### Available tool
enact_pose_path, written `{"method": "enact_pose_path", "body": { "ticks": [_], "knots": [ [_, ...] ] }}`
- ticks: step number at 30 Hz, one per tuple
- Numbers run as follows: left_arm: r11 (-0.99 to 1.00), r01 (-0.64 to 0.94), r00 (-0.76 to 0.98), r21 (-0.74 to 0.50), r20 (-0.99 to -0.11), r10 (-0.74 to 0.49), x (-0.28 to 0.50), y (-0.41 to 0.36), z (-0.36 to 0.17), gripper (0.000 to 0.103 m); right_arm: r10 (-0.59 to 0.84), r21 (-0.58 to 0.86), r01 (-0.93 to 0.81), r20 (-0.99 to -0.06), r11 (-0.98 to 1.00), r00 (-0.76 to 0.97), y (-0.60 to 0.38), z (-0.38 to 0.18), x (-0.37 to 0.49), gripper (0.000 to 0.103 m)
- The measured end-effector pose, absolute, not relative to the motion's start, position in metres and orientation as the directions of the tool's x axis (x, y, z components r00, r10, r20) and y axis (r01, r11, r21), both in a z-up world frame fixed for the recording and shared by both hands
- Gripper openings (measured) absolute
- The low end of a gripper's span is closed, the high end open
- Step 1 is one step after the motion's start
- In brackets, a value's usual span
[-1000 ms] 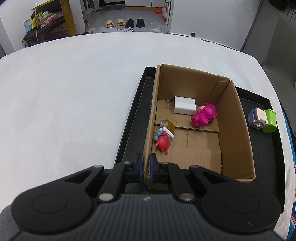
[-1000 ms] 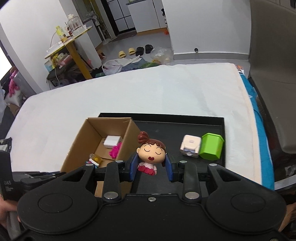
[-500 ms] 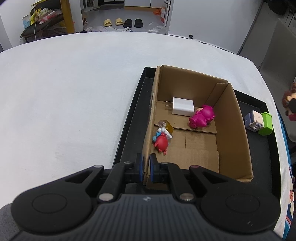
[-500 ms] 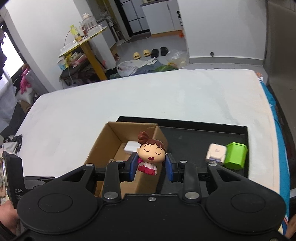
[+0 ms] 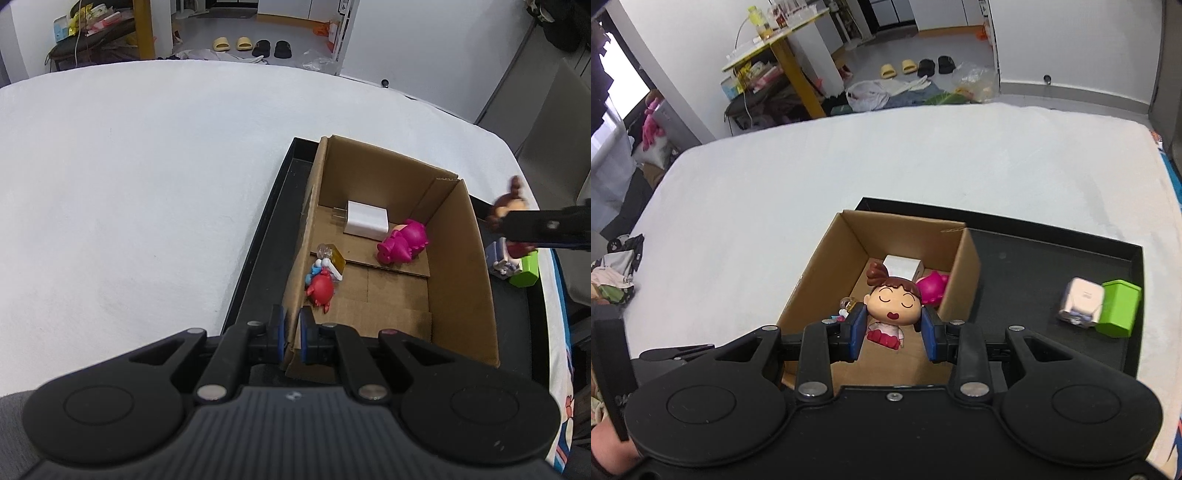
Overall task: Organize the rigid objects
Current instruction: 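Carry the girl figurine with the right tool over the box, then open the right tool to drop the girl figurine into the box, then move the right tool to the white-blue cube toy beside the green box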
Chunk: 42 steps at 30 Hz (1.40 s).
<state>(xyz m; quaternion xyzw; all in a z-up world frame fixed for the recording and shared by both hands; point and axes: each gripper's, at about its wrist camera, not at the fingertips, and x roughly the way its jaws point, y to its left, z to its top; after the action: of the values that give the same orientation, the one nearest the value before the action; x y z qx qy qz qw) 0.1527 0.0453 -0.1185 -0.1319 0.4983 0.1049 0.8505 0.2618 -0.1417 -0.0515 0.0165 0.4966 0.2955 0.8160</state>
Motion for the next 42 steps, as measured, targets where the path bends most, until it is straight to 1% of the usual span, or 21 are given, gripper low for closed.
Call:
{"method": "enact_pose_path", "body": {
  "ticks": [15, 18, 19, 20, 24, 26, 33, 35, 36, 39, 42],
  "knots": [
    [0.932, -0.320, 0.482, -0.168, -0.876, 0.008, 0.153, 0.053, -0.119, 0.007, 0.433, 0.289, -0.455, -0.864, 0.843, 0.255, -0.092, -0.088, 0.271, 0.032],
    [0.930, -0.325, 0.483, -0.171, -0.876, 0.008, 0.153, 0.053, -0.119, 0.008, 0.446, 0.291, -0.473, -0.858, 0.831, 0.255, -0.088, -0.086, 0.269, 0.039],
    [0.930, -0.323, 0.481, -0.178, -0.877, -0.001, 0.153, 0.054, -0.120, 0.008, 0.450, 0.292, -0.476, -0.854, 0.830, 0.260, -0.089, -0.082, 0.268, 0.045],
    [0.928, -0.327, 0.483, -0.178, -0.875, 0.003, 0.153, 0.054, -0.120, 0.008, 0.450, 0.289, -0.476, -0.851, 0.831, 0.269, -0.091, -0.078, 0.267, 0.047],
    [0.931, -0.326, 0.488, -0.167, -0.873, 0.014, 0.151, 0.052, -0.119, 0.008, 0.451, 0.289, -0.471, -0.848, 0.834, 0.279, -0.101, -0.064, 0.268, 0.048],
    [0.929, -0.329, 0.489, -0.170, -0.872, 0.014, 0.150, 0.052, -0.119, 0.008, 0.455, 0.283, -0.479, -0.841, 0.831, 0.293, -0.109, -0.055, 0.266, 0.054],
    [0.929, -0.333, 0.490, -0.159, -0.872, 0.027, 0.149, 0.050, -0.117, 0.008, 0.471, 0.285, -0.492, -0.827, 0.823, 0.308, -0.132, -0.034, 0.263, 0.058],
    [0.929, -0.336, 0.490, -0.155, -0.871, 0.032, 0.149, 0.049, -0.117, 0.008, 0.469, 0.281, -0.489, -0.824, 0.826, 0.319, -0.140, -0.029, 0.263, 0.065],
    [0.928, -0.339, 0.490, -0.155, -0.871, 0.033, 0.150, 0.049, -0.117, 0.008, 0.467, 0.278, -0.487, -0.822, 0.828, 0.325, -0.143, -0.028, 0.263, 0.067],
    [0.927, -0.342, 0.489, -0.154, -0.871, 0.036, 0.149, 0.049, -0.116, 0.008, 0.471, 0.281, -0.484, -0.818, 0.829, 0.331, -0.157, -0.025, 0.263, 0.068],
    [0.929, -0.341, 0.488, -0.146, -0.872, 0.042, 0.150, 0.047, -0.116, 0.008, 0.477, 0.286, -0.482, -0.812, 0.828, 0.336, -0.169, -0.023, 0.262, 0.073]
  ]
}}
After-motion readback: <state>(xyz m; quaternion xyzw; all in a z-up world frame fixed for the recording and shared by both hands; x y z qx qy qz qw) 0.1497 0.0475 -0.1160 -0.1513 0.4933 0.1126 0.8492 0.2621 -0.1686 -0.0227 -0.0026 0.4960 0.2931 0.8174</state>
